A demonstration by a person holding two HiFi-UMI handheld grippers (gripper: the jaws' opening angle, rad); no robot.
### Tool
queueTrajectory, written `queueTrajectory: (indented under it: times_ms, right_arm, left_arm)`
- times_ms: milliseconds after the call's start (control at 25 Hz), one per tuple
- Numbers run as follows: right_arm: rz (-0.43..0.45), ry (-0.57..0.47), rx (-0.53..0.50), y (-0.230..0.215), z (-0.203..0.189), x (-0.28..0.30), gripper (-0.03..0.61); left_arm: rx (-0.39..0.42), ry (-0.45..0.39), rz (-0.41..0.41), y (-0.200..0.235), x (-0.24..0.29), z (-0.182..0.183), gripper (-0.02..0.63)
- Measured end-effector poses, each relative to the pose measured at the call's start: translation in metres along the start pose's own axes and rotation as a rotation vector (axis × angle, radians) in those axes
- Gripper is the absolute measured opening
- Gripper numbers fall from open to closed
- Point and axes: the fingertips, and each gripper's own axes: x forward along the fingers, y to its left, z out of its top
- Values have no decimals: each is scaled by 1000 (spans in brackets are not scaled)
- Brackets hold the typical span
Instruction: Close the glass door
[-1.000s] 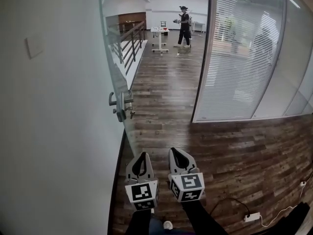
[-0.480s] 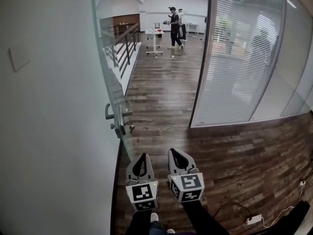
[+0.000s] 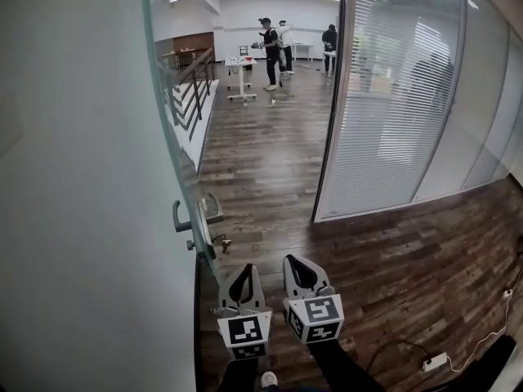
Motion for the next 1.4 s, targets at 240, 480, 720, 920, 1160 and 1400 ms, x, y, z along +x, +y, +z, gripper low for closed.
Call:
queueTrajectory:
  times_ms: [240, 480, 720, 920, 1160, 1400]
  right_arm:
    - [-24, 23, -5, -2, -10, 10, -3]
    - [-10, 20, -5, -3, -10, 27, -3]
    - [30, 18, -2, 3, -6, 35, -3]
    - [58, 19, -4, 6, -6, 37, -3]
    - [82, 3, -10, 10, -3, 37, -3]
    - [74, -2, -16, 2, 0, 33, -3]
  left_arm:
    - [-62, 12, -18, 7, 7, -16, 2]
    - [-58, 9, 13, 19, 12, -15, 2]
    - [-90, -176, 82, 37, -6, 20, 2]
    - [-90, -322, 226, 74, -30, 62, 3]
    - [-170, -319, 388, 150, -41, 61, 3]
    - [-348, -165, 179, 178, -8, 28, 3]
